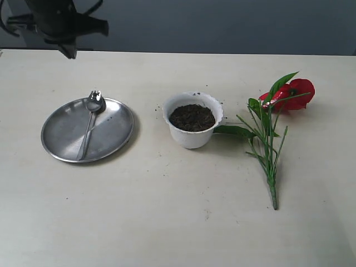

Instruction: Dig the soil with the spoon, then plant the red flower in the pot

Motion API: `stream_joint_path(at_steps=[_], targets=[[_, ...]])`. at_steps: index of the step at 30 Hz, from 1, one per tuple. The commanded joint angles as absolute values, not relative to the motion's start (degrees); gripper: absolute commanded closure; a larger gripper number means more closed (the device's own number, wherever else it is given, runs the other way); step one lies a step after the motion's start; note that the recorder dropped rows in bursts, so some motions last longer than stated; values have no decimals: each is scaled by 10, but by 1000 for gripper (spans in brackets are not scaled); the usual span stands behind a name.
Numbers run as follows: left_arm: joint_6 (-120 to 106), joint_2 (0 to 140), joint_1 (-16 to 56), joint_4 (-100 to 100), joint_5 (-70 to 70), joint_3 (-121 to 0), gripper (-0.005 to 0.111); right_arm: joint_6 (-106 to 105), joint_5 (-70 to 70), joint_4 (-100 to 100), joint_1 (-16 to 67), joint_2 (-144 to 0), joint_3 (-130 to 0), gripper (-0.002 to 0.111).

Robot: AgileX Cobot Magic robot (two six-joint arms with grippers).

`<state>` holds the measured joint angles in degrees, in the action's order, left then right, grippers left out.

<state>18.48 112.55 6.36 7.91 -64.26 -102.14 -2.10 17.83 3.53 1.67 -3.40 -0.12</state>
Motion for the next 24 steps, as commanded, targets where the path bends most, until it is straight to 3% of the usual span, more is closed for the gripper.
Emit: stream_joint_path(at_steps=[1, 24], targets=[[208, 1063, 65, 138, -632, -1020, 106, -24, 174, 37, 13, -32, 0, 109], [220, 677, 65, 155, -478, -825, 106, -24, 174, 37, 13, -32, 0, 109]])
